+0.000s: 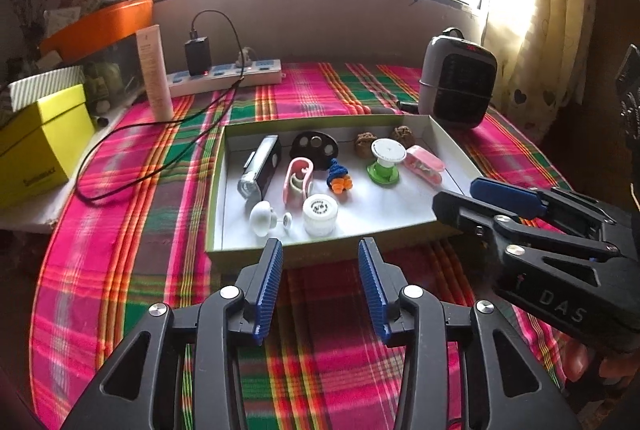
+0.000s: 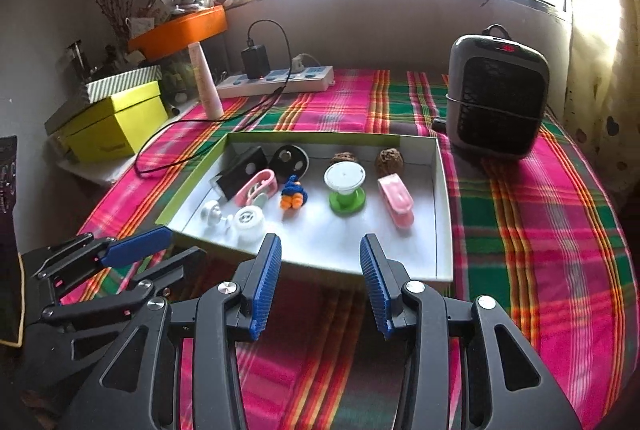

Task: Organize objects

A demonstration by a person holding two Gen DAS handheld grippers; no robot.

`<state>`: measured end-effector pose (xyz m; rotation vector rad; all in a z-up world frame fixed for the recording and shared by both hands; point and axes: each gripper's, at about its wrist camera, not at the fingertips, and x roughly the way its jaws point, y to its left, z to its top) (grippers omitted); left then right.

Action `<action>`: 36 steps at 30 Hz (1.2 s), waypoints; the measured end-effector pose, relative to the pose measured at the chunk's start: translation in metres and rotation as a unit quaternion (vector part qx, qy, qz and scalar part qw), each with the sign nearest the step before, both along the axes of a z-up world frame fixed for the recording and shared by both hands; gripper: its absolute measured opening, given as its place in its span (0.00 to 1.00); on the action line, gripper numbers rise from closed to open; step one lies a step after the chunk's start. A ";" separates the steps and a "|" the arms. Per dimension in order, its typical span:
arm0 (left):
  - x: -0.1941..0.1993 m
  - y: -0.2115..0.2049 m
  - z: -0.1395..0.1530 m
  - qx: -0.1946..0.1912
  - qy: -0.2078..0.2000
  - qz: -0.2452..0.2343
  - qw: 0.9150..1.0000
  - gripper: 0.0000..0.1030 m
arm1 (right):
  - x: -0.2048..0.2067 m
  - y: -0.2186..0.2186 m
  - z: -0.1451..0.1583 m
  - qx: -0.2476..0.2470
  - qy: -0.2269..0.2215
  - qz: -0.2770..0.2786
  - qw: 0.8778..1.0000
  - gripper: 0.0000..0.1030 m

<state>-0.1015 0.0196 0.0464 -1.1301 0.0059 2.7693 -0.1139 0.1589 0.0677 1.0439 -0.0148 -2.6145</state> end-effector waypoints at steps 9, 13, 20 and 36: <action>0.026 -0.002 -0.006 0.007 -0.003 0.004 1.000 0.42 | 0.025 0.003 -0.016 0.029 -0.025 -0.023 0.999 0.42; 0.035 -0.002 -0.013 0.000 -0.008 0.006 1.000 0.46 | 0.032 0.006 -0.028 0.037 -0.043 -0.036 0.998 0.42; 0.044 -0.001 -0.031 -0.003 -0.030 0.015 0.999 0.46 | 0.040 0.013 -0.041 0.058 -0.062 -0.055 0.995 0.49; 0.045 0.001 -0.044 -0.020 -0.052 0.035 0.998 0.46 | 0.049 0.016 -0.046 0.083 -0.064 -0.077 0.991 0.61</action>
